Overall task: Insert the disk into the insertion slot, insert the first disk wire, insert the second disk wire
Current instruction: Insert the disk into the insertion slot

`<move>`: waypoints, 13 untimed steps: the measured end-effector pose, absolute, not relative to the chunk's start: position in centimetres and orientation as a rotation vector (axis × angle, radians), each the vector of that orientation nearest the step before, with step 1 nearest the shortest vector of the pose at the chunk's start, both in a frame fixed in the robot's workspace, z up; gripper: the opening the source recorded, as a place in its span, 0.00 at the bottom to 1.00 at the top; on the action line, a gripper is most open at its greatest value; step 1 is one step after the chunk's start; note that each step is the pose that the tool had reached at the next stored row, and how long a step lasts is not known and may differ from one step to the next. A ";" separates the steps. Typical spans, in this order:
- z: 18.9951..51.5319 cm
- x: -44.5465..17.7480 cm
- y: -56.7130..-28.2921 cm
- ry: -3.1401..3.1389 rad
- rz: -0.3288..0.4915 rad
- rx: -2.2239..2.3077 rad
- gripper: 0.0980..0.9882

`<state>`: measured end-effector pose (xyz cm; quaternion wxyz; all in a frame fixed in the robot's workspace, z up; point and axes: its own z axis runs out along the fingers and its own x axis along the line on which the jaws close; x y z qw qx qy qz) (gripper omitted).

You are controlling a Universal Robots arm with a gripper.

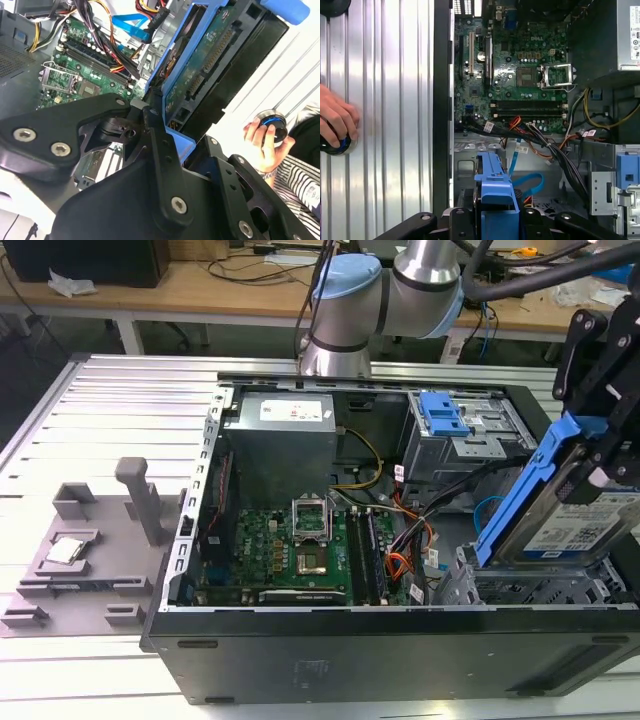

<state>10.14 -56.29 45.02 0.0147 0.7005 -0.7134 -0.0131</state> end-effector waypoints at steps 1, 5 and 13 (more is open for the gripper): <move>44.8 10.1 -56.2 -2.220 -0.041 2.180 0.30; 44.4 10.1 -56.0 -2.220 -0.041 2.180 0.30; 43.6 10.1 -55.7 -2.220 -0.040 2.180 0.30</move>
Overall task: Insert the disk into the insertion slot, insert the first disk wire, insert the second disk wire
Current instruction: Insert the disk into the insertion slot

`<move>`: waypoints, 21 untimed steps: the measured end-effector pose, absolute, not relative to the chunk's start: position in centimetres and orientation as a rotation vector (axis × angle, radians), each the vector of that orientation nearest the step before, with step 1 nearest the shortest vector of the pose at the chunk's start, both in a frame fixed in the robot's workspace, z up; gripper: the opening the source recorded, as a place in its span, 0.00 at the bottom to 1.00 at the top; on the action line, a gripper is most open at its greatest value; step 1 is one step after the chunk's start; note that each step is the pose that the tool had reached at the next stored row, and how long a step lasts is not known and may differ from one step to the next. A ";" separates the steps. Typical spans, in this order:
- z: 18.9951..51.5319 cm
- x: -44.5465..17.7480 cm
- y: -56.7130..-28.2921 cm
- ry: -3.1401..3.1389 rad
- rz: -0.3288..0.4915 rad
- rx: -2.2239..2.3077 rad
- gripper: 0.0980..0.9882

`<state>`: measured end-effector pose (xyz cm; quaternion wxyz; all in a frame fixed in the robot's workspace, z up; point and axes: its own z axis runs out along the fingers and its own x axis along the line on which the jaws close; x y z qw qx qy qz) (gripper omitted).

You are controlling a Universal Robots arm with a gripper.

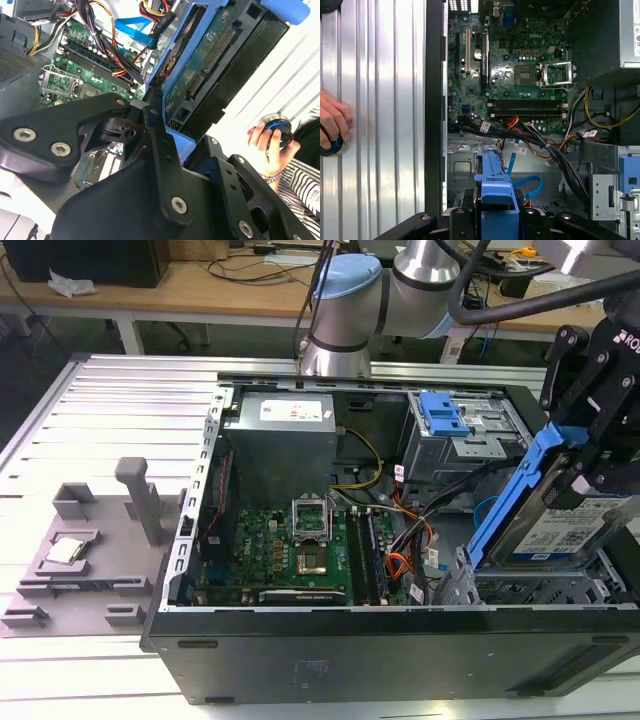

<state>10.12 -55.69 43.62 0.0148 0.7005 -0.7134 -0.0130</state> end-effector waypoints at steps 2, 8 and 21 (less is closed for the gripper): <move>43.3 10.1 -55.7 -2.219 -0.039 2.180 0.30; 42.8 10.1 -55.2 -2.220 -0.041 2.180 0.30; 40.3 10.1 -55.2 -2.220 -0.041 2.180 0.30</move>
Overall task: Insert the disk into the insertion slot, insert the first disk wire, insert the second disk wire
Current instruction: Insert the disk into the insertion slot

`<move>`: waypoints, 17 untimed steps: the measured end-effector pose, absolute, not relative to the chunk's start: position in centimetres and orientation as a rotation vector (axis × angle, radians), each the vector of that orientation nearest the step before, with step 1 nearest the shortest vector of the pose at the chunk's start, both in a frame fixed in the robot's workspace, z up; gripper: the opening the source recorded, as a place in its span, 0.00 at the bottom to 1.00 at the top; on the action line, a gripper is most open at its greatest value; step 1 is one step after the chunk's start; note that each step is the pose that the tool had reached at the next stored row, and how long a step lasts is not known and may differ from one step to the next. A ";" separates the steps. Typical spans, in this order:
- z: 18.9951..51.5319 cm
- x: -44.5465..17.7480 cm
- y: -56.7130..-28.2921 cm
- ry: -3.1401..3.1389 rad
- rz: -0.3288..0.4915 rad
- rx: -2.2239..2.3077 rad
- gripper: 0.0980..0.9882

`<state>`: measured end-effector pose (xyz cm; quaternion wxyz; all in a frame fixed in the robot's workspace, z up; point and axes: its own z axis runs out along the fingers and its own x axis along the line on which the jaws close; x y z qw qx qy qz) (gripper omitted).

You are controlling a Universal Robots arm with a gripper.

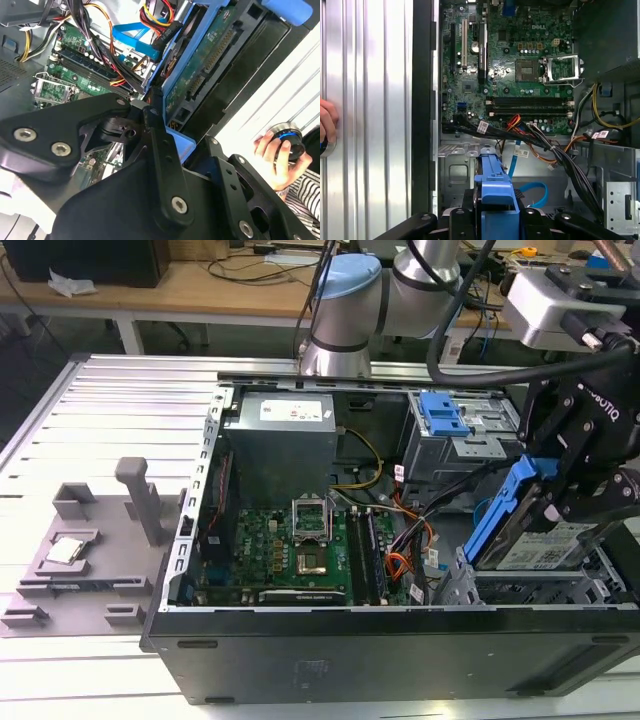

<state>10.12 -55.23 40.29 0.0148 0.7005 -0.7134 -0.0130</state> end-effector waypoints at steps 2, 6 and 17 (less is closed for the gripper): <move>40.3 10.1 -55.2 -2.220 -0.040 2.180 0.30; 40.3 10.1 -55.2 -2.220 -0.040 2.180 0.38; 40.2 10.1 -55.2 -2.220 -0.041 2.180 0.09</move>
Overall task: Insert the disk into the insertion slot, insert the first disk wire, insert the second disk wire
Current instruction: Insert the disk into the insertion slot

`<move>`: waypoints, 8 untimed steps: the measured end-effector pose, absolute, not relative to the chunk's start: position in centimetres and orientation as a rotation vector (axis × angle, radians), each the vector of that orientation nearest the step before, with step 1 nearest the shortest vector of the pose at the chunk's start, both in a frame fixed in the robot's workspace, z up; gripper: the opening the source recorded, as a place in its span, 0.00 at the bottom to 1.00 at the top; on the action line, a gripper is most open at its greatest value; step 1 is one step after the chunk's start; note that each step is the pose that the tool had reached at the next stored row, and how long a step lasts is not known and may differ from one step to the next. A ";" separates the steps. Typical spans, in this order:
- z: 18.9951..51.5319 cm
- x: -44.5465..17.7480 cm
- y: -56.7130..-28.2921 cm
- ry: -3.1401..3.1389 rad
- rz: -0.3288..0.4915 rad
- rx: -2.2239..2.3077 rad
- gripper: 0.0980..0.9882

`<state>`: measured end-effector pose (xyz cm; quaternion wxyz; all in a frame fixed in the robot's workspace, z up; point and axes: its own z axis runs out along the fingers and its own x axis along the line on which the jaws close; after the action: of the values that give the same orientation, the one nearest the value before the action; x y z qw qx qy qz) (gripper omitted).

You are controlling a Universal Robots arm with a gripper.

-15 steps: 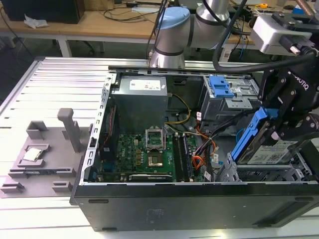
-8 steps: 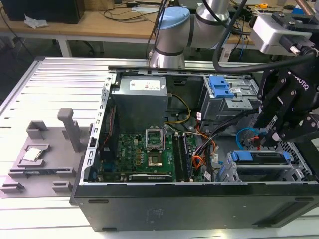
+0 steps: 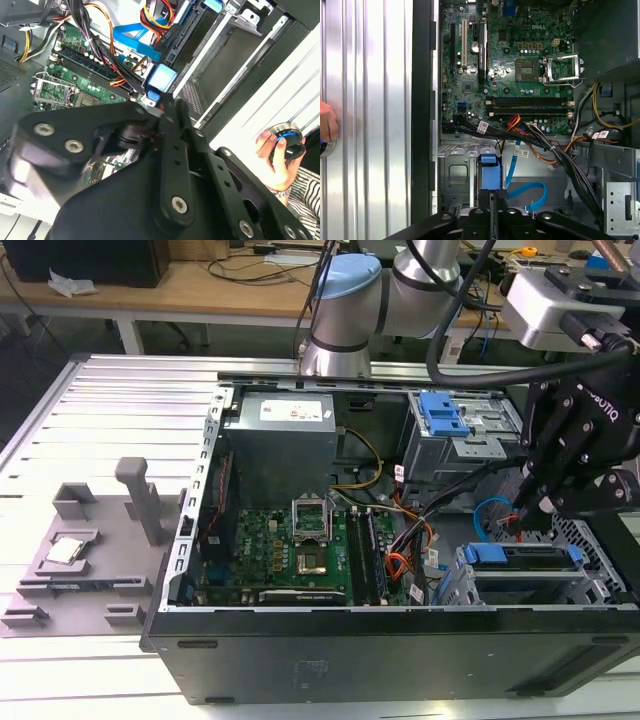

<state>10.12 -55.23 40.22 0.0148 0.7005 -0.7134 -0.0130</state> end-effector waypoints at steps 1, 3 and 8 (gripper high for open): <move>40.2 10.1 -55.2 -2.220 -0.041 2.180 0.02; 40.2 10.1 -55.2 -2.220 -0.041 2.180 0.01; 40.2 10.1 -55.2 -2.220 -0.041 2.180 0.01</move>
<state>10.11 -55.23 40.16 0.0148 0.7005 -0.7134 -0.0130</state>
